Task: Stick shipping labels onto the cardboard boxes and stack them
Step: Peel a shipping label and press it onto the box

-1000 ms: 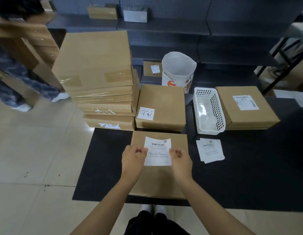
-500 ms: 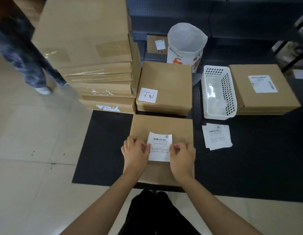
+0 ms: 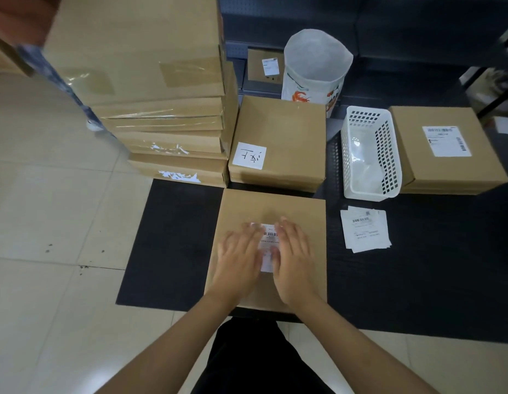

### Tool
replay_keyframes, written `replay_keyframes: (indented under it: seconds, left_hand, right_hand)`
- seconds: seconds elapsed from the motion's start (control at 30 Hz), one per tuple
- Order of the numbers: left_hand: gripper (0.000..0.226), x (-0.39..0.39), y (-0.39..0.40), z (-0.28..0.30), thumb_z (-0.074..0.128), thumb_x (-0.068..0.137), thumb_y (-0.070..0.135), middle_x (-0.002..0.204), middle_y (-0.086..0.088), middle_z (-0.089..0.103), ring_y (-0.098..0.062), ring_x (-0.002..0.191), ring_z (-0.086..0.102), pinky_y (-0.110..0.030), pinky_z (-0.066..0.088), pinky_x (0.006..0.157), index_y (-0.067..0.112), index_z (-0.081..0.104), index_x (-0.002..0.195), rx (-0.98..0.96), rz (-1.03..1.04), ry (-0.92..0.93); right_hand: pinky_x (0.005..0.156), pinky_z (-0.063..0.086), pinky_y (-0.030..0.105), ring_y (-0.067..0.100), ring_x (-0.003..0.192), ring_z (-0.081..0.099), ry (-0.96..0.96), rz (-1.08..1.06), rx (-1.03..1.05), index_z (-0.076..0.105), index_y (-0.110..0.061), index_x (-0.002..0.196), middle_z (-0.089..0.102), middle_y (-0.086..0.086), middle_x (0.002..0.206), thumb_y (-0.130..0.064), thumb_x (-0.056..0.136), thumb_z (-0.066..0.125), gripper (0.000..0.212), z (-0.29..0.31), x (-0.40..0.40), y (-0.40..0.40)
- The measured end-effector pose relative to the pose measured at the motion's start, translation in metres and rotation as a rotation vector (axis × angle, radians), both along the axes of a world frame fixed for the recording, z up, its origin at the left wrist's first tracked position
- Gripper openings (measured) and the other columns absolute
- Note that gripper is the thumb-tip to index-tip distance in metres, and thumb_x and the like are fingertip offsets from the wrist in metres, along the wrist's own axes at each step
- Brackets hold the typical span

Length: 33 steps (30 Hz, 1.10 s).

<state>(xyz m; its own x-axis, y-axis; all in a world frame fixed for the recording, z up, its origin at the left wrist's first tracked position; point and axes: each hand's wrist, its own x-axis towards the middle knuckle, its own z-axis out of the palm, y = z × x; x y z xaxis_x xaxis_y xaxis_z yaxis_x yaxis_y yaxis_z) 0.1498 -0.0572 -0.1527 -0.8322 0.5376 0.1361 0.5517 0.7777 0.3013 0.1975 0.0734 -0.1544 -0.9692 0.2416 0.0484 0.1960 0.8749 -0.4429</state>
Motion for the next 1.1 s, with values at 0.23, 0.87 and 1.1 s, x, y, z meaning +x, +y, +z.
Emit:
replay_keyframes:
  seconds: [0.23, 0.87, 1.1]
  left_hand:
    - [0.06, -0.006, -0.012, -0.021, 0.004, 0.103, 0.046, 0.159, -0.005, 0.018, -0.014, 0.148, 0.003, -0.04, 0.007, 0.116, 0.011, 0.012, 0.151, -0.147, -0.24, -0.176]
    - [0.056, -0.014, -0.022, -0.031, 0.007, 0.105, 0.037, 0.159, -0.006, 0.017, -0.018, 0.147, 0.012, -0.036, 0.011, 0.117, 0.007, 0.019, 0.151, -0.143, -0.086, -0.181]
    - [0.059, -0.012, -0.024, -0.026, 0.009, 0.104, 0.04, 0.16, -0.005, 0.009, -0.021, 0.148, 0.004, -0.034, 0.003, 0.119, 0.006, 0.016, 0.151, -0.124, -0.066, -0.147]
  right_hand:
    - [0.118, -0.005, 0.045, 0.017, 0.149, -0.012, -0.184, 0.22, 0.088, 0.007, -0.017, 0.154, 0.003, 0.0, 0.162, -0.04, 0.096, 0.016, 0.063, -0.013, 0.0, 0.004]
    - [0.118, 0.002, 0.043, 0.018, 0.147, 0.014, -0.16, 0.0, 0.151, 0.026, -0.01, 0.15, 0.027, 0.004, 0.157, -0.039, 0.102, 0.016, 0.058, -0.02, 0.007, 0.011]
    - [0.12, -0.001, 0.038, 0.02, 0.149, 0.001, -0.123, -0.027, 0.064, 0.014, -0.007, 0.153, 0.011, 0.008, 0.161, -0.041, 0.102, 0.014, 0.061, -0.021, 0.008, 0.01]
